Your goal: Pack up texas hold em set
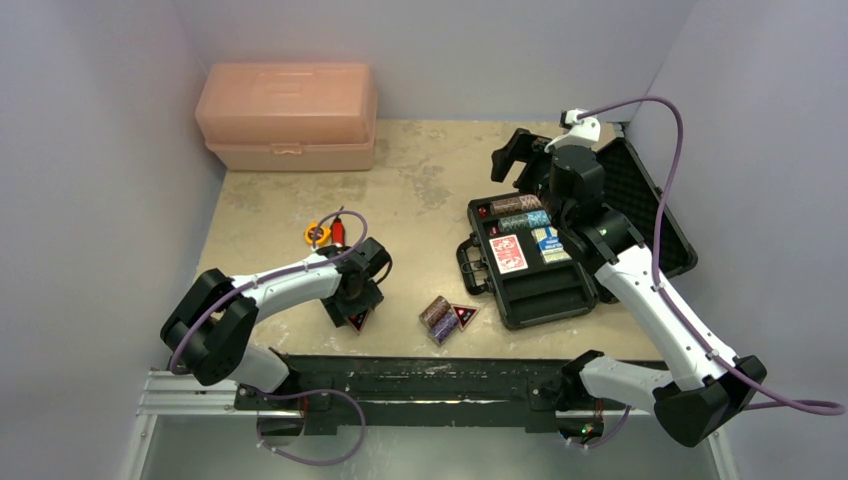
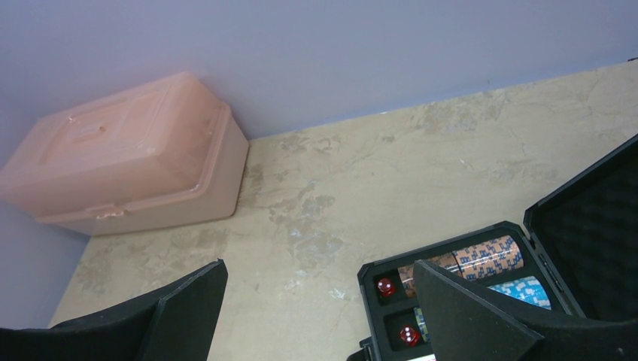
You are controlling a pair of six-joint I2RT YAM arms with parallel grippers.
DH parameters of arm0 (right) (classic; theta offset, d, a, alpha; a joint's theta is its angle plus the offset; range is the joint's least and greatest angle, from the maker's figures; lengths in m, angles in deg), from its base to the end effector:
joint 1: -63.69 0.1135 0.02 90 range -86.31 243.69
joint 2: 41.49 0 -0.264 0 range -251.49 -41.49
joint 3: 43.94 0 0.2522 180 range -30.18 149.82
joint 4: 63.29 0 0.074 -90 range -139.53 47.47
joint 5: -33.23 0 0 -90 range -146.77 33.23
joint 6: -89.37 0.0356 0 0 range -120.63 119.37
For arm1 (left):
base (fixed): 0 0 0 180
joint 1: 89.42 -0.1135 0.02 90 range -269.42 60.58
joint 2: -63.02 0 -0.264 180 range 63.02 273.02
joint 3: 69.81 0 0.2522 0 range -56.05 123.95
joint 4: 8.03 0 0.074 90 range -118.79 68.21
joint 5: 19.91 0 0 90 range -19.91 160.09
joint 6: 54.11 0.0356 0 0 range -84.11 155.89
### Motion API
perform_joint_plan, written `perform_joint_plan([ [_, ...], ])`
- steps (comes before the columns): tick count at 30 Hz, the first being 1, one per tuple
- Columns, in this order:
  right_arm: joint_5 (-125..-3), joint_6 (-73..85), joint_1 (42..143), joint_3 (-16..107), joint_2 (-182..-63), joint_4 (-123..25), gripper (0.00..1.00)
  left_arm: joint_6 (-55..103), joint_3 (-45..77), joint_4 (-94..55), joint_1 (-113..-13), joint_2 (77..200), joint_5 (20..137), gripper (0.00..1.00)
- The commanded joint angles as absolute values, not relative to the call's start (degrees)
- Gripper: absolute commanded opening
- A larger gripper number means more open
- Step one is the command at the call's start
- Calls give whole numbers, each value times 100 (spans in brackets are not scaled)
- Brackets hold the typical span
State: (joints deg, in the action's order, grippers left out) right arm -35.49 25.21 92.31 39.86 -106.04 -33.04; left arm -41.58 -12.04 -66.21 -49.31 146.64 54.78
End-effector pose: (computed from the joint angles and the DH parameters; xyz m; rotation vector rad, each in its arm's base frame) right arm 0.2255 0.1083 0.4146 0.2276 1.7491 0.3663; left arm 0.1811 -0.1403 0.1582 -0.9346 2.7017 0.0716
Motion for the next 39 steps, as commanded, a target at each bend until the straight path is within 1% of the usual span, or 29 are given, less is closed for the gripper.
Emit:
perform_joint_plan([
  [1,-3620,2546,9267,4128,-10644,-3492,99,-4294,-1308,-6449,-4971,14725,5414,66],
  [3,-3627,2547,9267,4128,-10649,-3493,99,-4270,-1284,-6439,-4981,14755,5402,62],
  [9,-3655,2547,9263,4152,-10670,-3481,99,-4112,-1228,-6332,-4973,14767,5384,46],
  [18,-3648,2547,9265,4167,-10688,-3459,99,-3676,-997,-6332,-4946,14805,5347,25],
  [31,-3562,2523,9270,4240,-10662,-3372,99,-3294,-575,-6507,-4756,14827,5108,15],
  [39,-3494,2512,9264,4258,-10620,-3329,99,-2952,-256,-6603,-4630,14766,4973,13],
])
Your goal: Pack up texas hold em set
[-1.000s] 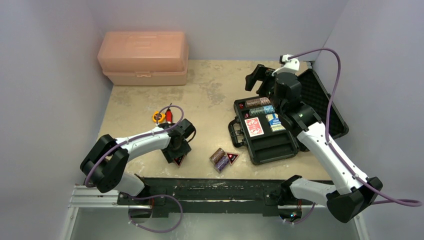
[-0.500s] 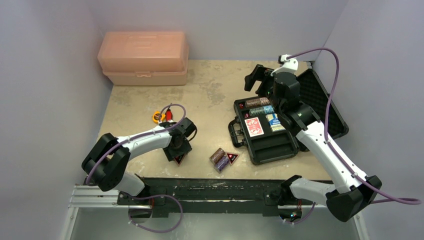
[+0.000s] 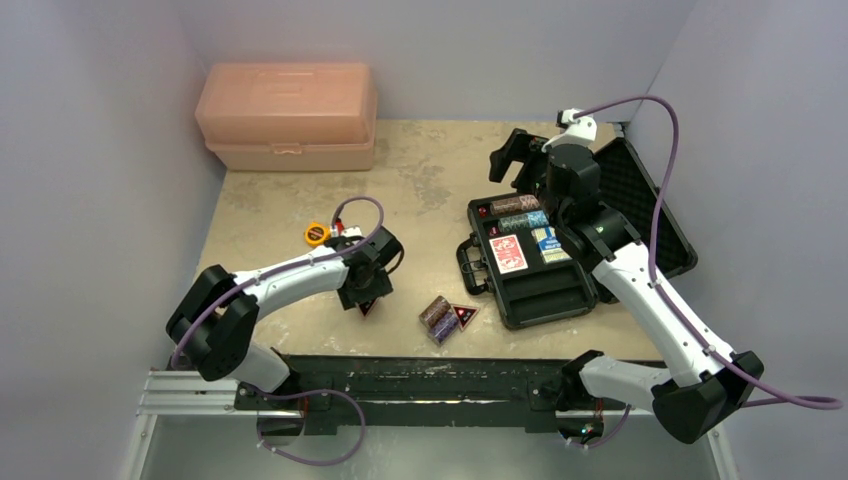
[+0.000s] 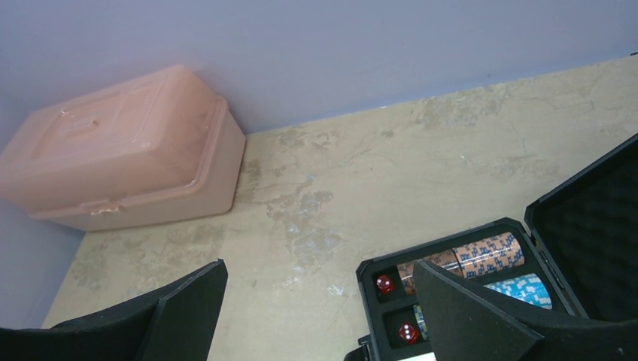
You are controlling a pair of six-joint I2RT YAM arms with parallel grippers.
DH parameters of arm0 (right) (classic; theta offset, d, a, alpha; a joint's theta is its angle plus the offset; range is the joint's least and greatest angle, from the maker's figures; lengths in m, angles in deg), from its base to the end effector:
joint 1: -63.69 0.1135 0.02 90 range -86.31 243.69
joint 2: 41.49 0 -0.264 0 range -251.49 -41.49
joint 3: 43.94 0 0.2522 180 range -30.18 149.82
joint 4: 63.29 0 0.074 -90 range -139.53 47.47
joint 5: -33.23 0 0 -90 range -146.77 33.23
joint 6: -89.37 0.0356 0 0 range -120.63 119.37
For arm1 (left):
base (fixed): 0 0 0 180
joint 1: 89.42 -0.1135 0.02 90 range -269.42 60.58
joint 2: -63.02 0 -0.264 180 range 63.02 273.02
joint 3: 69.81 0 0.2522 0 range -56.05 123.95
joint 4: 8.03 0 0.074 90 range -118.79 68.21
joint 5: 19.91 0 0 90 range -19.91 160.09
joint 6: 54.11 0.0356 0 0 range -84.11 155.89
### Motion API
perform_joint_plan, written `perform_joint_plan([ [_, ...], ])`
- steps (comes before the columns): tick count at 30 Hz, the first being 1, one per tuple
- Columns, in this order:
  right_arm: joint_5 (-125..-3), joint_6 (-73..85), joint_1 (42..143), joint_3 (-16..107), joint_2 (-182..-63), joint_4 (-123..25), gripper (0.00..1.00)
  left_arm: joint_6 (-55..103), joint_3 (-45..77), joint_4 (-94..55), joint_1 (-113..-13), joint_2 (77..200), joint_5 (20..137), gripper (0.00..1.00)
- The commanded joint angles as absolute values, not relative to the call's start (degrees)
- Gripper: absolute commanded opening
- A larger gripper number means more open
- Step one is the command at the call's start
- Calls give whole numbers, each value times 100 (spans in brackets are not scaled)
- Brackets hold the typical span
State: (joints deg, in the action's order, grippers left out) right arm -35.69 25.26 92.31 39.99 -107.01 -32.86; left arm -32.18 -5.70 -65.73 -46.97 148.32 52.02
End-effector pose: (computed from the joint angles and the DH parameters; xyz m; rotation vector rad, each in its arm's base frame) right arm 0.2298 0.1108 0.4111 0.2232 1.7664 0.3615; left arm 0.1951 -0.1635 0.1796 -0.6567 2.6947 0.0296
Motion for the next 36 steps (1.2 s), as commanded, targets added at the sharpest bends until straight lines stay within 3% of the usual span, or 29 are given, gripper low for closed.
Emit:
perform_joint_plan([
  [1,-3491,2512,9269,4266,-10618,-3322,99,-2916,-241,-6608,-4622,14739,4958,12],
  [7,-3446,2504,9270,4290,-10596,-3283,99,-2725,-16,-6699,-4556,14683,4923,10],
  [11,-3385,2503,9265,4320,-10554,-3231,99,-2609,62,-6693,-4540,14599,4882,0],
  [36,-2931,2486,9266,4477,-10142,-2952,99,-228,1518,-6458,-4506,15126,5339,0],
])
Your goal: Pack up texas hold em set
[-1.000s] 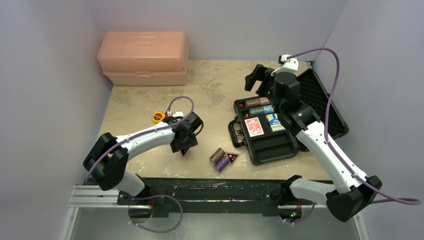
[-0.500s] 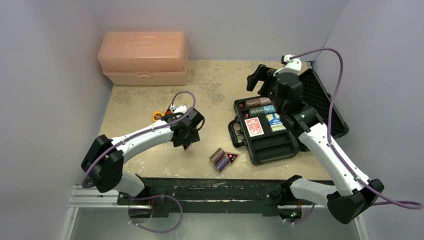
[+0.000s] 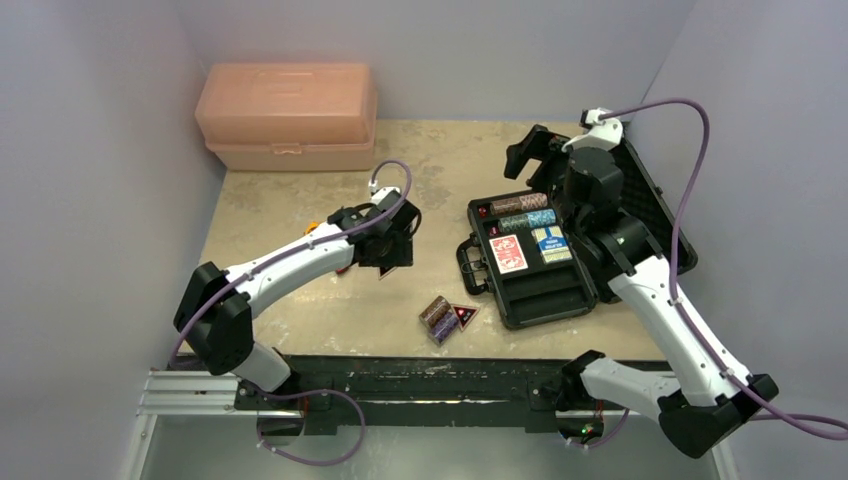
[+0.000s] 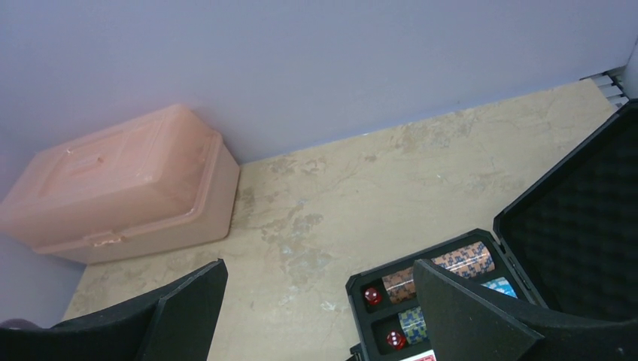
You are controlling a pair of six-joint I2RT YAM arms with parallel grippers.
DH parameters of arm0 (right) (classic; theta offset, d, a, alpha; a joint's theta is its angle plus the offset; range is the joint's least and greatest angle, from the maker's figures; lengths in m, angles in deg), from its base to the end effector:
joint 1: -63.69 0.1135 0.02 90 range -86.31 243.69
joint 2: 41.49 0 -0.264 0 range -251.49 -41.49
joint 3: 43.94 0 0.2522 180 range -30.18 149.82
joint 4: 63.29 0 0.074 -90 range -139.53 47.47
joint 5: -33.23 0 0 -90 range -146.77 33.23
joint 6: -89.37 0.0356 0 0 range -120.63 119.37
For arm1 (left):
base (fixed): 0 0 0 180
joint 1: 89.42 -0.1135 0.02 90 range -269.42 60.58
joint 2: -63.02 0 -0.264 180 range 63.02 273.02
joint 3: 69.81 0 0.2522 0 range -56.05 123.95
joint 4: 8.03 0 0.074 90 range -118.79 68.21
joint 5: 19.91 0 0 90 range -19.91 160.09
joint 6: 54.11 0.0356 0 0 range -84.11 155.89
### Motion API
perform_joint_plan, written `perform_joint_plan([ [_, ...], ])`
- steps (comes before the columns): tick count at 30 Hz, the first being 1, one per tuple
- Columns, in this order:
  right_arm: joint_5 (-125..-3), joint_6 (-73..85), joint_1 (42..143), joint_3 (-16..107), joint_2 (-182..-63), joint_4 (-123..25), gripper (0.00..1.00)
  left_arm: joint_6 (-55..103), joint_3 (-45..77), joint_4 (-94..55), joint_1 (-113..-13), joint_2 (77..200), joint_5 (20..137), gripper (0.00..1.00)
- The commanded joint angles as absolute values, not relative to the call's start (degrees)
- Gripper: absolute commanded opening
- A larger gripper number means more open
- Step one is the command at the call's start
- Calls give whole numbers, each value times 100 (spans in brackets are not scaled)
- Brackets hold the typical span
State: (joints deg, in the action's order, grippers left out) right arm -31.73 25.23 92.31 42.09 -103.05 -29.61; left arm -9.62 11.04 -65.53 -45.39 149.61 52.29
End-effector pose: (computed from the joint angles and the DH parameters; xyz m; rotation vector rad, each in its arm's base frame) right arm 0.2080 0.0963 0.4331 0.2797 1.7044 0.3259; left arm 0.2260 -0.2033 0.2555 -0.1300 2.5910 -0.1461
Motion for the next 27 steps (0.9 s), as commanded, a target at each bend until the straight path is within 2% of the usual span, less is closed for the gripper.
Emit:
perform_joint_plan([
  [1,-2920,2473,9261,4483,-10123,-2948,99,-112,1570,-6442,-4512,15153,5364,0],
  [12,-2505,2330,9270,4739,-10011,-2860,99,653,2277,-6230,-4504,15495,5832,0],
  [27,-1265,2236,9270,4722,-9431,-3141,99,1820,4031,-6363,-4199,16677,6250,0],
])
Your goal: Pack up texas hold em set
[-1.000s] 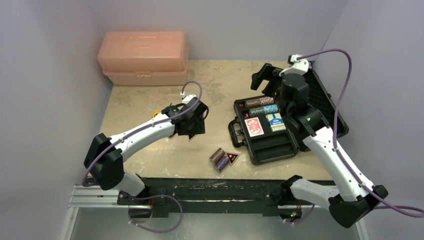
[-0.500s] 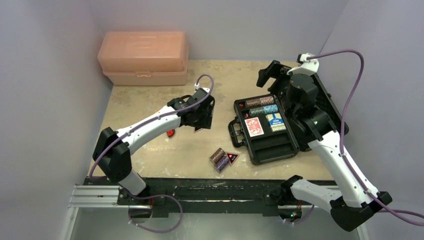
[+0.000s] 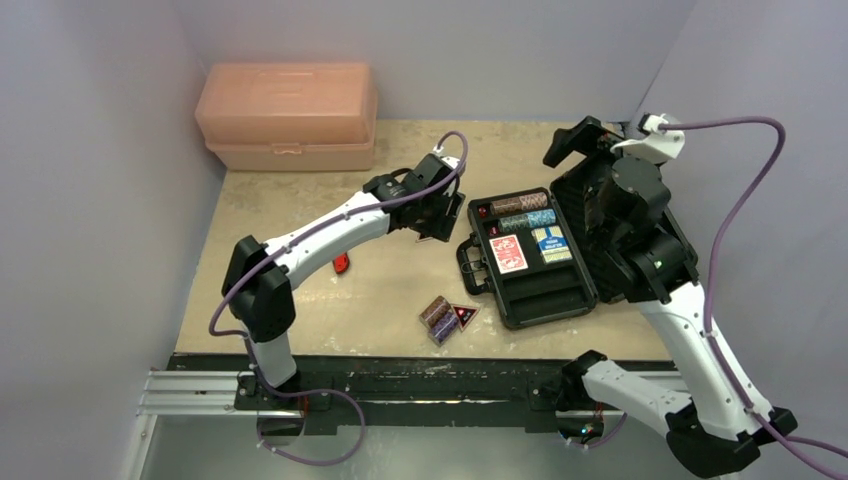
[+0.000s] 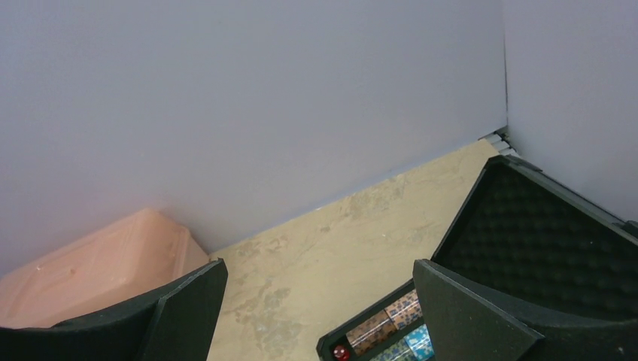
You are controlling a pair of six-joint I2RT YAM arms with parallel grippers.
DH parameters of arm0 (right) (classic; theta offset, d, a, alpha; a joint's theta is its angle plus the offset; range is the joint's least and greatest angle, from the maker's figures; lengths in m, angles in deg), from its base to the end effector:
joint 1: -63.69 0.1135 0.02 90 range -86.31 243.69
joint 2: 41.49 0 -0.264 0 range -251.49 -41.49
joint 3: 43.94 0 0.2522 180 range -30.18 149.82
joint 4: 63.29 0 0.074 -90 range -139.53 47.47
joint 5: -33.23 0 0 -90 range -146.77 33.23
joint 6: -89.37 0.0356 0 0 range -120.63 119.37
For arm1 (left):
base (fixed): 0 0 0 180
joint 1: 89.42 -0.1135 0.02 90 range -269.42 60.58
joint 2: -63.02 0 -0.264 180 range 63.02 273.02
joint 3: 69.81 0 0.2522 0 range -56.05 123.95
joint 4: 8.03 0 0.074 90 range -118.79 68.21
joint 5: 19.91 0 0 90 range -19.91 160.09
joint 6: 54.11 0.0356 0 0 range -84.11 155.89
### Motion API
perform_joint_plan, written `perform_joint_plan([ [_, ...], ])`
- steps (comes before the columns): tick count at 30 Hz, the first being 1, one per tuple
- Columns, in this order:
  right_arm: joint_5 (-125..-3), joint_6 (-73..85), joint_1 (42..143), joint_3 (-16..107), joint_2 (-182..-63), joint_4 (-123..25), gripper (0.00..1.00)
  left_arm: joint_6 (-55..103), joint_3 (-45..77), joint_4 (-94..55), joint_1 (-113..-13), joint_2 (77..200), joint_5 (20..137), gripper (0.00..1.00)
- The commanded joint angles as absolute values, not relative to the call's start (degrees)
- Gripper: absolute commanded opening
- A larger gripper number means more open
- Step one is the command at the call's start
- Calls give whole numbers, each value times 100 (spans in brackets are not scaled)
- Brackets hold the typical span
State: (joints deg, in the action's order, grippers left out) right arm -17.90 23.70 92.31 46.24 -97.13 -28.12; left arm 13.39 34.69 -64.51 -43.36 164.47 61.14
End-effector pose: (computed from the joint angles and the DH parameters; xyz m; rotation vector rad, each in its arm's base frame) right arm 0.1691 0.0668 0.4733 0.4651 1.5125 0.1869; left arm 0.2741 -0.2765 0.2980 0.4493 2.4729 -0.3051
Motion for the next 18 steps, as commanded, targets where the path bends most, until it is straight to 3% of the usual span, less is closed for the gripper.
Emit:
perform_joint_plan([
  [1,-1245,2205,9265,4668,-9364,-3198,99,1868,4205,-6391,-4164,16815,6253,0],
  [18,-1151,2229,9269,4405,-8994,-3371,99,2051,6005,-6800,-3689,18129,6657,0],
])
